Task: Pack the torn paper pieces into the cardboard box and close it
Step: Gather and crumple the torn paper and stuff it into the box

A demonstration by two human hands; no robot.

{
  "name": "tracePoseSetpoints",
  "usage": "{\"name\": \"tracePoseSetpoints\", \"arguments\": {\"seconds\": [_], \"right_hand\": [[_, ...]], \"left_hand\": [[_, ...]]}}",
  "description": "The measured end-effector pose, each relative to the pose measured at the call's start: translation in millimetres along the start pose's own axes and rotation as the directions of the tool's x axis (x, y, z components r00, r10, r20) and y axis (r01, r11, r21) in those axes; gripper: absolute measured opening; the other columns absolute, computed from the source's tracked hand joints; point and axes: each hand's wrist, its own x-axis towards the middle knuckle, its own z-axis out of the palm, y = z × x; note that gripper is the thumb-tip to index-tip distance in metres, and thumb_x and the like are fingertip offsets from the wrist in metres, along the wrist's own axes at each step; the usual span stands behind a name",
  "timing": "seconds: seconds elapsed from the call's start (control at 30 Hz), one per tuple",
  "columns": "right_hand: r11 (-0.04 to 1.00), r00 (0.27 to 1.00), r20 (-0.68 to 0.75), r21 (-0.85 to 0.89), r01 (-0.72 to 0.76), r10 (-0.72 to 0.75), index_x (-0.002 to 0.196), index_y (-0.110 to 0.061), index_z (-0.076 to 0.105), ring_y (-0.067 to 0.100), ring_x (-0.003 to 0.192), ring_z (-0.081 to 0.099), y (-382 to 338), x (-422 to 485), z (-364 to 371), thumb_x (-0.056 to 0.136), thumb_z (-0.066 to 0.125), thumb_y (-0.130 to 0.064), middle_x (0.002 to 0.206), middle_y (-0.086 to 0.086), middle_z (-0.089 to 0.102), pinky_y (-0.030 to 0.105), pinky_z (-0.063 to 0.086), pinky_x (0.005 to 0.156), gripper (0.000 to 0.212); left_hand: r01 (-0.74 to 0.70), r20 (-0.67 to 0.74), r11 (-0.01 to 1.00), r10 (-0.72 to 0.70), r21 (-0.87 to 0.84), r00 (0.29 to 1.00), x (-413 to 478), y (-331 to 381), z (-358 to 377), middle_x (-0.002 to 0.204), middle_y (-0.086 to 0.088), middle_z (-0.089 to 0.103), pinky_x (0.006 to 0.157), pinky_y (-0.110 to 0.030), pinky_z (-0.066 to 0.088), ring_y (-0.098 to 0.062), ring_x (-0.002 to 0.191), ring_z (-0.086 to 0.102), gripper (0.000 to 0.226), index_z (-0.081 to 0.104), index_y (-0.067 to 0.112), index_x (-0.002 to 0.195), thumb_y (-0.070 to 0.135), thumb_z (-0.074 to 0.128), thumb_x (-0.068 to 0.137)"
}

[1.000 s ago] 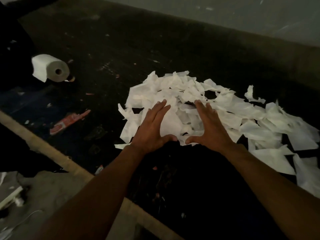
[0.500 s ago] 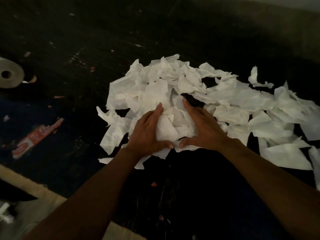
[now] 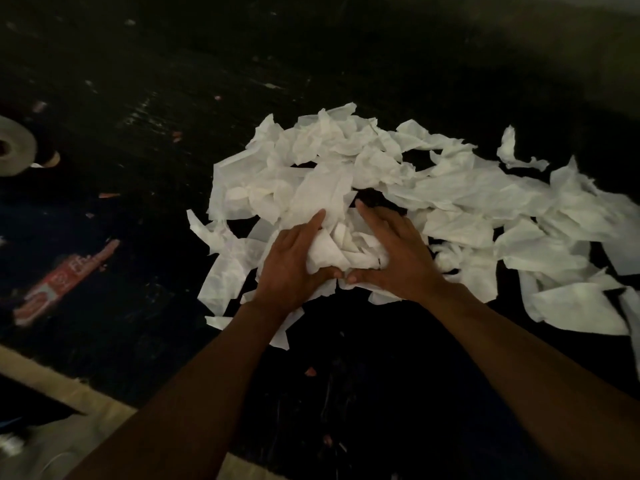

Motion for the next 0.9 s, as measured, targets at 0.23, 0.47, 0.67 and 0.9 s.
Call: {"name": "tracePoseSetpoints", "arguments": {"seconds": [0.23, 0.47, 0.67, 0.9], "right_hand": [[0.977, 0.987, 0.024, 0.14, -0.163, 0.161, 0.146, -0.049, -0.006, 0.014, 0.115, 0.033, -5.3, -3.0, 1.3, 0.046, 0.082, -0.066, 0.124, -0.017, 0.053, 0.032, 0.027, 0.103, 0.135], [0.994, 1.0, -0.006, -0.106, -0.008, 0.007, 0.144, -0.047, 0.027, 0.023, 0.112, 0.032, -0.2, 1.3, 1.5, 0.052, 0.057, -0.088, 0.135, -0.001, 0.043, 0.046, 0.038, 0.099, 0.105], [0.995, 0.968, -0.232, 0.022, 0.102, -0.094, 0.105, -0.031, 0.072, 0.021, 0.122, 0.041, 9.2, -7.4, 19.6, 0.065, 0.068, -0.067, 0.135, 0.006, 0.044, 0.03, 0.033, 0.102, 0.054], [0.931, 0.956, -0.277, 0.366, 0.016, 0.093, 0.077, -0.004, 0.072, 0.02, 0.083, 0.062, 0.6, -1.9, 15.8, 0.079, 0.065, -0.031, 0.088, 0.013, 0.066, 0.021, 0.046, 0.078, 0.027]], "left_hand": [[0.098, 0.001, 0.995, -0.098, 0.015, 0.995, -4.5, 7.1, -2.0, 0.124, -0.011, 0.056, 0.089, -0.026, 0.039, -0.026, 0.115, 0.046, 0.106, 0.029, 0.016, 0.149, 0.044, 0.085, 0.063], [0.116, 0.015, 0.993, -0.116, 0.013, 0.993, -4.8, 7.4, -2.3, 0.128, -0.014, 0.055, 0.092, -0.026, 0.033, -0.028, 0.119, 0.047, 0.105, 0.031, 0.015, 0.148, 0.044, 0.085, 0.062], [0.06, -0.009, 0.998, -0.06, 0.01, 0.998, -8.1, 0.9, -0.9, 0.109, -0.007, 0.068, 0.087, -0.023, 0.039, -0.021, 0.101, 0.055, 0.083, 0.053, 0.014, 0.134, 0.036, 0.088, 0.061], [0.055, -0.059, 0.996, -0.059, -0.063, 0.997, -1.5, 14.5, -14.1, 0.088, -0.005, 0.072, 0.071, -0.013, 0.038, -0.018, 0.08, 0.064, 0.06, 0.069, 0.019, 0.115, 0.035, 0.088, 0.06]]}}
